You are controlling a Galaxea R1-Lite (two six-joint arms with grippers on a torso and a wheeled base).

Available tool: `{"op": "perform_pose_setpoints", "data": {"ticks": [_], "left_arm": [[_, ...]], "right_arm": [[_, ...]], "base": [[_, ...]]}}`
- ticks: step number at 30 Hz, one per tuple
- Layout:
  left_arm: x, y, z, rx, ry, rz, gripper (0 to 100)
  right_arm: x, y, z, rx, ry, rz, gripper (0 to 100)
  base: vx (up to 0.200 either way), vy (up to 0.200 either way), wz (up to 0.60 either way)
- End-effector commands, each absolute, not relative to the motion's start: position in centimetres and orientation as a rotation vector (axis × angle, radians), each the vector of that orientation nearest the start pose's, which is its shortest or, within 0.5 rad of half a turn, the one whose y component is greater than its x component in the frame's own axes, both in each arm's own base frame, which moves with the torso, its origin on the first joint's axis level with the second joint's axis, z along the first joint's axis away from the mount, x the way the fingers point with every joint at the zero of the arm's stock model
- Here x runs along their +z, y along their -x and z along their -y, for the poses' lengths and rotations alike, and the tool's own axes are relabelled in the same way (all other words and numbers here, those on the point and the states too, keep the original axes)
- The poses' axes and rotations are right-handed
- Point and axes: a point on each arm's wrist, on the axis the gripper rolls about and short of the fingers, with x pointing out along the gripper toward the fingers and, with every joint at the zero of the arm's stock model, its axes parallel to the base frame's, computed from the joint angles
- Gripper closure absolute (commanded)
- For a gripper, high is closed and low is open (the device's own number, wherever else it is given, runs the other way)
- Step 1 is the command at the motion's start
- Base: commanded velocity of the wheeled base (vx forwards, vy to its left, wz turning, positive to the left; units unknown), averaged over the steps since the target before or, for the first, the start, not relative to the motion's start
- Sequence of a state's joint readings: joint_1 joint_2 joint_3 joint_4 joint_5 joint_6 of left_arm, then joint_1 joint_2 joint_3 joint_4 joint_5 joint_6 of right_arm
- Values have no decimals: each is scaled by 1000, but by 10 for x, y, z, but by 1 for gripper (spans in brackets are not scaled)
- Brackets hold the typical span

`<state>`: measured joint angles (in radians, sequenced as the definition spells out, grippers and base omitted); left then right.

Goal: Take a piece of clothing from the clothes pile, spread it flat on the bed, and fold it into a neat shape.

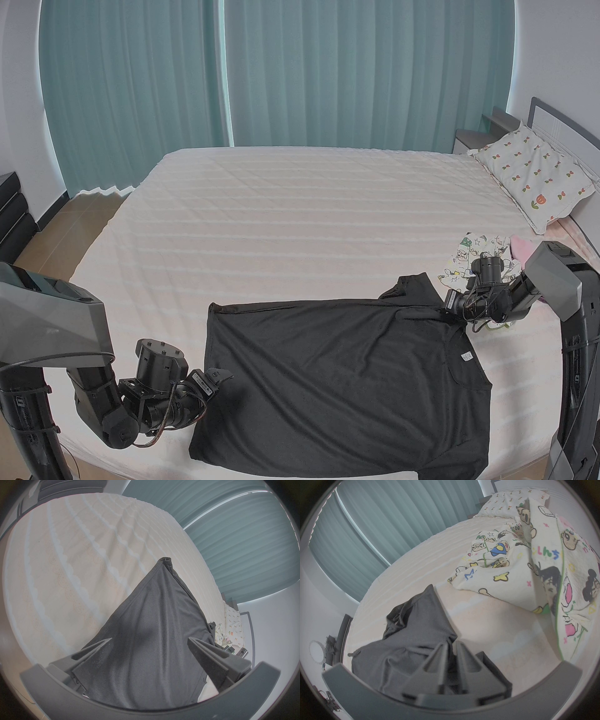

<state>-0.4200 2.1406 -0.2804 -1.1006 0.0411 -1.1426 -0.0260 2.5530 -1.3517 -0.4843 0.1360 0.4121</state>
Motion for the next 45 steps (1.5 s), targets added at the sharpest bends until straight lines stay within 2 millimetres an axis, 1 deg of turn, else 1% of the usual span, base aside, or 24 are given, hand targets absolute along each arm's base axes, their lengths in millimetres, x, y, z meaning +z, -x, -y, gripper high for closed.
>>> {"op": "perform_pose_setpoints", "data": {"ticks": [1,3,5,8,9,11,13,15,16,18,20,23,30,31,37,38,39,40,42,44,45], "left_arm": [[-7,-237,105,103,900,-851,0],[-7,-237,105,103,900,-851,0],[-7,-237,105,105,900,-850,0],[-7,-237,105,103,900,-851,0],[-7,-237,105,103,900,-851,0],[-7,-237,105,103,900,-851,0],[-7,-237,105,103,900,-851,0],[-8,-236,105,106,901,-851,0],[-8,-236,105,106,901,-851,0],[-8,-236,105,106,901,-851,0],[-8,-236,105,106,903,-850,0],[-8,-236,104,109,901,-854,0],[-8,-236,104,110,902,-853,0],[-8,-236,104,107,900,-852,0],[-8,-236,104,108,902,-852,0],[-8,-236,104,108,902,-852,0],[-8,-236,104,108,902,-852,0],[-8,-236,104,108,902,-852,0],[-8,-236,104,109,901,-854,0],[-8,-236,104,109,901,-854,0],[-8,-236,104,108,902,-852,0]], "right_arm": [[-28,-452,13,-37,-445,-733,0],[-27,-452,13,-34,-446,-732,0],[-20,-456,14,-12,-462,-701,0],[9,-466,16,29,-539,-631,0],[14,-469,15,37,-578,-616,0],[18,-476,8,43,-630,-603,0],[8,-482,1,50,-641,-617,0],[-10,-491,-11,53,-635,-637,0],[-12,-492,-12,52,-634,-640,0],[-27,-502,-19,26,-620,-651,0],[-35,-508,-22,2,-609,-656,0],[-38,-518,-23,-24,-600,-641,0],[-44,-527,-23,-39,-592,-643,0],[-45,-528,-23,-39,-591,-646,100],[-49,-533,-26,-38,-592,-650,100],[-44,-537,-26,-32,-597,-624,100],[-44,-537,-26,-32,-597,-624,100],[-36,-543,-25,-36,-606,-574,100],[-27,-548,-24,-41,-630,-521,100],[-27,-549,-24,-44,-644,-511,100],[-18,-552,-21,-46,-690,-435,100]], "base": [[0,0,0],[0,0,0],[0,0,0],[0,0,0],[0,0,0],[0,0,0],[0,0,0],[0,0,0],[0,0,0],[0,0,0],[0,0,0],[0,0,0],[0,0,0],[0,0,0],[0,0,0],[0,0,0],[0,0,0],[0,0,0],[0,0,0],[0,0,0],[0,0,0]]}}
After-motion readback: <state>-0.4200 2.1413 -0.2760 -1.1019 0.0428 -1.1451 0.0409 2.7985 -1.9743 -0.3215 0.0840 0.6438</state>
